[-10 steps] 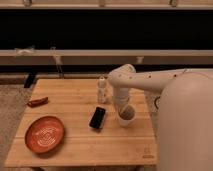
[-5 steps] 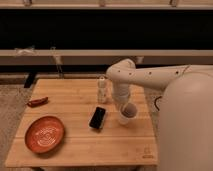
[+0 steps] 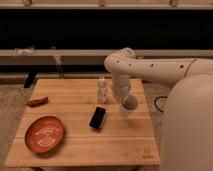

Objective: Pick up the ceramic cup

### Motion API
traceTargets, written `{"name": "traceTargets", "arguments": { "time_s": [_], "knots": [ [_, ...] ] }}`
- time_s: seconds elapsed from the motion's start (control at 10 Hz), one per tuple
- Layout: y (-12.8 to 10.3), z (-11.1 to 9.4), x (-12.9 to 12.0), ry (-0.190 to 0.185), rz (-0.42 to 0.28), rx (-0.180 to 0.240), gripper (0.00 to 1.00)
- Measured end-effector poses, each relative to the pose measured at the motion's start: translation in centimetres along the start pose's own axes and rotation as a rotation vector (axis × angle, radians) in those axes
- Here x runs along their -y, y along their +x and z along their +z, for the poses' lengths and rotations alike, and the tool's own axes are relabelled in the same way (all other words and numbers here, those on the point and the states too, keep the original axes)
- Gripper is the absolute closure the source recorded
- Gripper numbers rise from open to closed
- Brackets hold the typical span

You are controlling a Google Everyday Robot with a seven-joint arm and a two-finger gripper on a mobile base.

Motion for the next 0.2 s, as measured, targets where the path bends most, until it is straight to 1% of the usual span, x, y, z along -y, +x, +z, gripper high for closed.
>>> {"name": "traceTargets", "arguments": {
  "time_s": [0.2],
  "knots": [
    [-0.01, 0.00, 0.01, 0.000, 0.000, 0.000, 1.00]
  ]
}}
